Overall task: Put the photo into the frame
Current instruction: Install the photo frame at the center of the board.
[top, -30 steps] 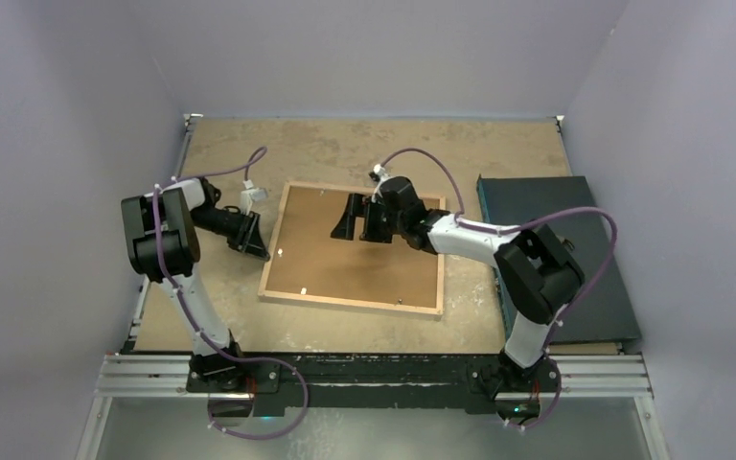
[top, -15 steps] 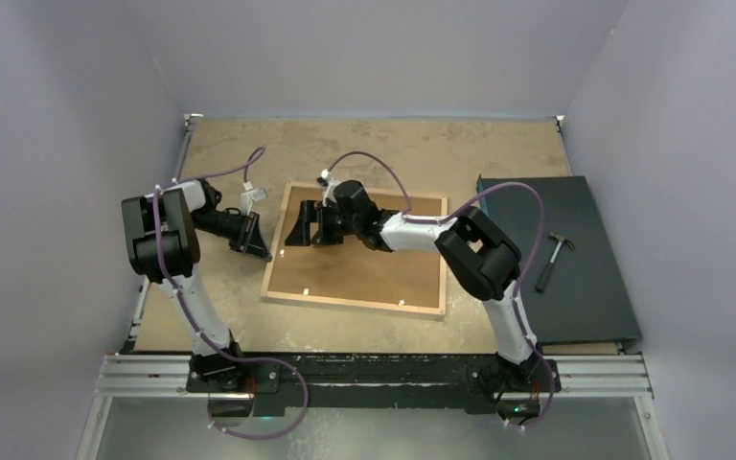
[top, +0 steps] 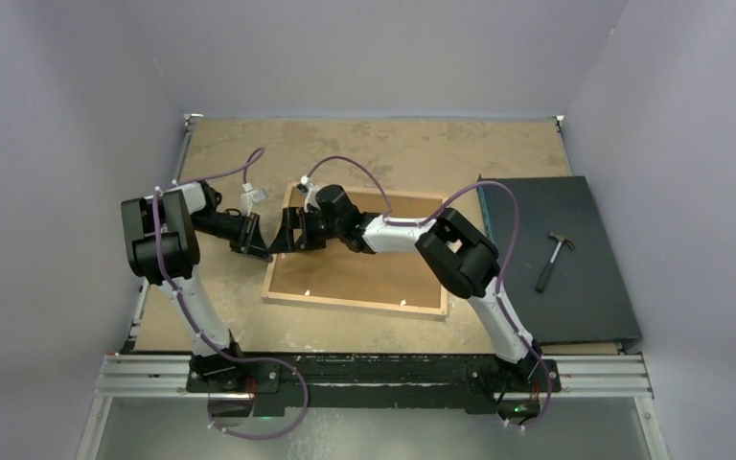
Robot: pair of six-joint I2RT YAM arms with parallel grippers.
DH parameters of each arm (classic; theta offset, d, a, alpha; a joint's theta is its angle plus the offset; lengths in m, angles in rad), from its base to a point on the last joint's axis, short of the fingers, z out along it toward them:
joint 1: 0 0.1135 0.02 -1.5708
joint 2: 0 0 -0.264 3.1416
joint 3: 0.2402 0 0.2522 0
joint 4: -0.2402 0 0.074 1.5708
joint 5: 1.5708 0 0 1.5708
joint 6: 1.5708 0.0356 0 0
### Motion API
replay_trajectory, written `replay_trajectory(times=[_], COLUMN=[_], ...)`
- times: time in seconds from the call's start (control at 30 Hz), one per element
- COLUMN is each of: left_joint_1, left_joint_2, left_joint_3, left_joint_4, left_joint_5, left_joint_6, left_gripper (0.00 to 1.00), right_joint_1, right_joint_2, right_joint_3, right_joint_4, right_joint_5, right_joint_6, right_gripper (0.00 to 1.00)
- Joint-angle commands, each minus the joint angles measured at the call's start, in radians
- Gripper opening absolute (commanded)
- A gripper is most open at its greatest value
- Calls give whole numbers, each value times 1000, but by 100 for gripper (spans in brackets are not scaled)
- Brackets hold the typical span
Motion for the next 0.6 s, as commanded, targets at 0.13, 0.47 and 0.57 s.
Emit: replay_trajectory(times=[0.13, 0.47, 0.57], left_joint_1=[-10, -10, -9], left_joint_2=[-17, -23, -21], left_joint_3=[-24, -42, -42], left_joint_4=[86, 108, 109], left_joint_5=[-39, -26, -28], left_joint_6=[20, 10, 11], left_gripper=[0, 0, 0], right_joint_1=[15, 33, 35], right_joint_2=[43, 64, 66], right_joint_3=[70, 83, 85], right_joint_4=[18, 19, 22], right_joint_5=[-34, -52, -56], right_joint_6=[13, 29, 36], right_gripper=[93, 92, 92])
